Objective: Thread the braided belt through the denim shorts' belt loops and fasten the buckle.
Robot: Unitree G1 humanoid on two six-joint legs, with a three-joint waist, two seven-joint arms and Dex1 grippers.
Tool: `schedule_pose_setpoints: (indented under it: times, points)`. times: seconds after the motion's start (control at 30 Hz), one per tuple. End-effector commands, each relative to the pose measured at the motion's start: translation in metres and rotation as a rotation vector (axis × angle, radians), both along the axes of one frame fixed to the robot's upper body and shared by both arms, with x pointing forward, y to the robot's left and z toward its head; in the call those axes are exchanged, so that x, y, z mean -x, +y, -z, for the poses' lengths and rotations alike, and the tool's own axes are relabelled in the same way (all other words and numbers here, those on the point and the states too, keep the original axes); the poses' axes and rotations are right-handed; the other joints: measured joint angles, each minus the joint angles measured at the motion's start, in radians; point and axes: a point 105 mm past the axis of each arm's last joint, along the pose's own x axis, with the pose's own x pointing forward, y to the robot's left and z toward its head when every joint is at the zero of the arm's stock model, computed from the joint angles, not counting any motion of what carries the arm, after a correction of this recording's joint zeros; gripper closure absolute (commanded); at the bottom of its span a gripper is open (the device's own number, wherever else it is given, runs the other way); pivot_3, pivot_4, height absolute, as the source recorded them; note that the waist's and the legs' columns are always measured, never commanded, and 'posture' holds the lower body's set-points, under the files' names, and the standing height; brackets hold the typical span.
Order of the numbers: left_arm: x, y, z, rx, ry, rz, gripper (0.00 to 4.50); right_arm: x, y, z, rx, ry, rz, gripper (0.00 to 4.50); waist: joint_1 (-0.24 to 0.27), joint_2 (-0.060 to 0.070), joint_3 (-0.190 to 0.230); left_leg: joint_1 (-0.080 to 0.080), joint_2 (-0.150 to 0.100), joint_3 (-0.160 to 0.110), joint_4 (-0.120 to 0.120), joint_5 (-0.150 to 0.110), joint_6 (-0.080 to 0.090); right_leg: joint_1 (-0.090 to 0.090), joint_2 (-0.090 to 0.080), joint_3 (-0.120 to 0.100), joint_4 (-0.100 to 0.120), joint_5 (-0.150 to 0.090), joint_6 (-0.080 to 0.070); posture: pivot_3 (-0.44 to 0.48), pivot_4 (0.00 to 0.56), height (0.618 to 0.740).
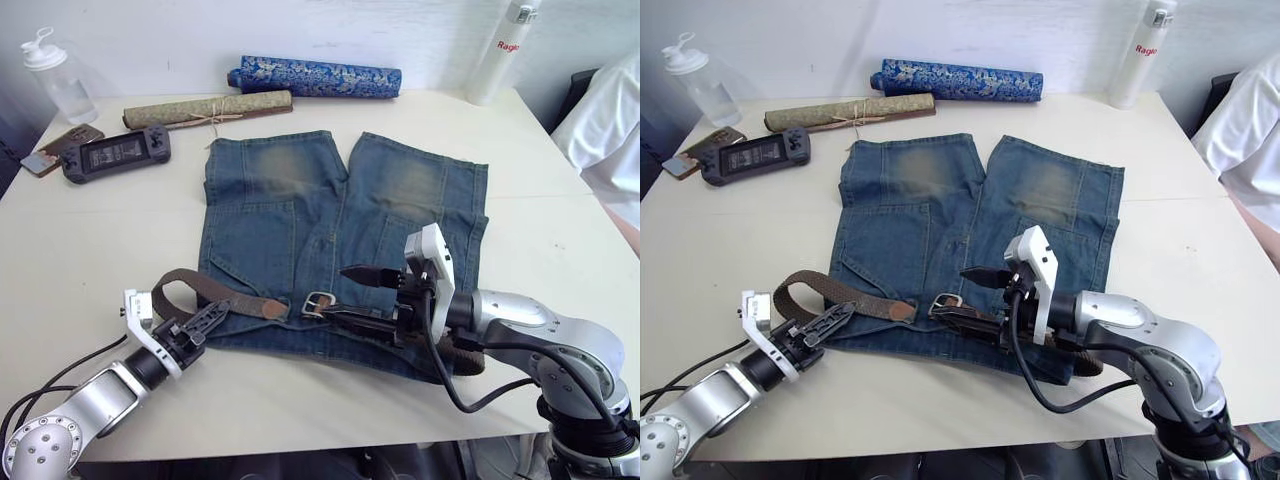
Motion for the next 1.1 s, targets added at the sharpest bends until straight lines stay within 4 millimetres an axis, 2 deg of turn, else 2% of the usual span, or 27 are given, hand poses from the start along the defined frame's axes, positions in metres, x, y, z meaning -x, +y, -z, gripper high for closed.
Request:
schedule_pose_setpoints:
  times: [0.03, 0.17, 0.3, 0.4, 0.57, 0.8, 1.1]
  points:
    - [0.003, 0.006, -0.01, 0.005, -0.021, -0.007, 4.5, 0.008, 0.004, -0.009, -0.019, -0.055, -0.027, 0.08, 0.0, 0.0, 0.0, 0.0, 0.0, 0.0, 0.0, 0.0, 0.0, 0.0, 0.0, 0.0, 0.0, 0.0, 0.0, 0.0, 0.15, 0.645]
    - [0.005, 0.018, -0.019, 0.024, -0.038, -0.041, 4.5, 0.008, 0.005, -0.008, -0.025, -0.053, -0.028, 0.08, -0.001, 0.0, 0.0, 0.0, 0.0, 0.0, 0.0, 0.0, 0.0, 0.0, 0.0, 0.0, 0.0, 0.0, 0.0, 0.0, 0.15, 0.645]
    - [0.006, 0.036, -0.037, 0.099, -0.067, -0.107, 4.5, 0.008, 0.007, -0.004, -0.025, -0.044, -0.03, 0.08, 0.0, 0.0, 0.0, 0.0, 0.0, 0.0, 0.0, 0.0, 0.0, 0.0, 0.0, 0.0, -0.001, 0.0, 0.0, 0.0, 0.15, 0.645]
    - [0.014, 0.039, -0.032, 0.038, -0.038, -0.072, 4.5, 0.008, 0.009, -0.003, -0.029, -0.04, -0.033, 0.08, -0.002, 0.001, 0.001, 0.0, 0.0, 0.0, 0.0, 0.0, 0.0, 0.0, 0.0, 0.0, -0.001, 0.0, 0.0, 0.0, 0.15, 0.645]
    - [0.023, 0.025, -0.032, -0.041, -0.035, 0.017, 4.5, 0.008, 0.011, -0.003, -0.039, -0.042, -0.038, 0.08, -0.001, 0.002, 0.001, 0.0, 0.0, 0.001, 0.0, 0.0, 0.0, 0.0, 0.0, 0.0, -0.003, 0.0, 0.0, 0.0, 0.15, 0.645]
    - [0.012, 0.005, -0.05, -0.093, -0.103, 0.047, 4.5, 0.009, 0.013, -0.004, -0.053, -0.042, -0.038, 0.08, 0.001, 0.002, 0.001, -0.001, 0.0, 0.001, -0.001, 0.0, 0.0, 0.002, 0.0, 0.0, -0.007, 0.0, -0.001, 0.0, 0.15, 0.645]
    - [0.019, -0.013, -0.042, -0.379, -0.128, 0.105, 4.5, 0.011, 0.016, -0.005, -0.067, -0.044, -0.038, 0.08, -0.001, 0.002, 0.002, 0.0, 0.0, 0.001, -0.002, 0.0, 0.0, 0.001, 0.0, 0.0, -0.007, 0.001, -0.001, 0.0, 0.15, 0.645]
